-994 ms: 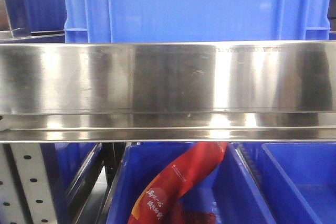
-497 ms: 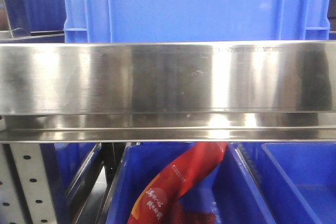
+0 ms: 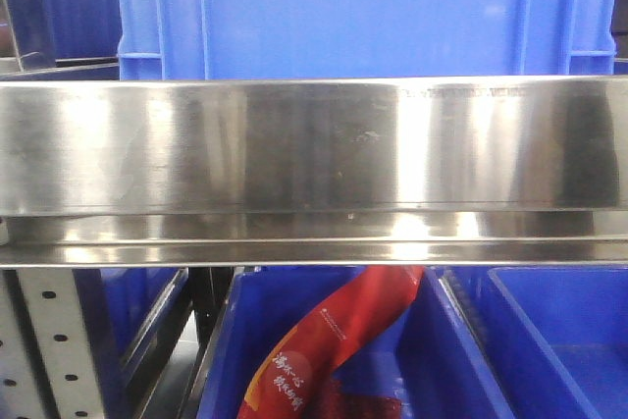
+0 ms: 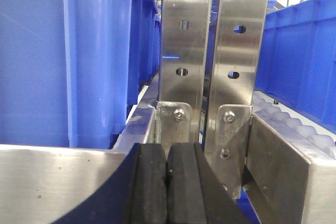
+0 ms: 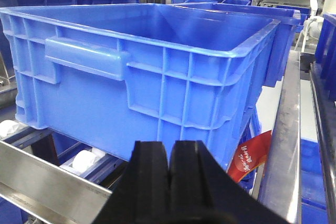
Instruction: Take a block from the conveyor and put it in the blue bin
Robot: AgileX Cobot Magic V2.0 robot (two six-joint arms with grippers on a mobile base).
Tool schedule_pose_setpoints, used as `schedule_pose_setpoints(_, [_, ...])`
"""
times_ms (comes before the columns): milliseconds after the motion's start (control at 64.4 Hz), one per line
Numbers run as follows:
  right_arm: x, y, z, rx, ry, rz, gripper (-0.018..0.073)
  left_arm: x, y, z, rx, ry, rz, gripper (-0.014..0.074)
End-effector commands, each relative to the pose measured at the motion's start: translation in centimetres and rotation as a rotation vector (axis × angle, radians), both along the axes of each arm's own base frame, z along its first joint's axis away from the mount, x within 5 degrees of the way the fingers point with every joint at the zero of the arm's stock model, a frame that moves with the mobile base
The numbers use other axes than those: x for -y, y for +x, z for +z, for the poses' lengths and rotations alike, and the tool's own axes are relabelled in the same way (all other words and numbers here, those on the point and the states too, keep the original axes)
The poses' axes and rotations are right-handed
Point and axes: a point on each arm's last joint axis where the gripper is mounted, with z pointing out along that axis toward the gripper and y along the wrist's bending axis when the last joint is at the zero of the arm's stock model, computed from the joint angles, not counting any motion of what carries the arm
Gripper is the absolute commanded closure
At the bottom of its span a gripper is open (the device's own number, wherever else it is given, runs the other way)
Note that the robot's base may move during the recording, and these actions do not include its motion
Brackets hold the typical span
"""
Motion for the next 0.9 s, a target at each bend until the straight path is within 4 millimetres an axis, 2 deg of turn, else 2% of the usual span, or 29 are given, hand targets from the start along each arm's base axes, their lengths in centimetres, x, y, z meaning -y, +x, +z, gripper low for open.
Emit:
schedule_pose_setpoints(0, [0.02,-0.01,0.16,0.024,0.006,0.000,0.0721,-0.01,-0.07,0.20,0.021,0.000,0.002,0.0707])
schedule_pose_setpoints(559, [0.01,-0.02,0.18,0.024,0.011,0.000,0.0721,-0.01,-0.07,0.20,0.021,0.000,0.002,0.0707])
schedule_pose_setpoints(715, [-0.01,0.21,0.48,0.091,0.055,-0.010,0.0721,-0.01,-0.07,0.20,0.021,0.000,0.002,0.0707])
schedule_pose_setpoints(886, [0.39,0.36,-0.43,0.101,0.029,-0.062,0.0721,-0.01,-0.07,0.20,0.021,0.000,0.002,0.0707])
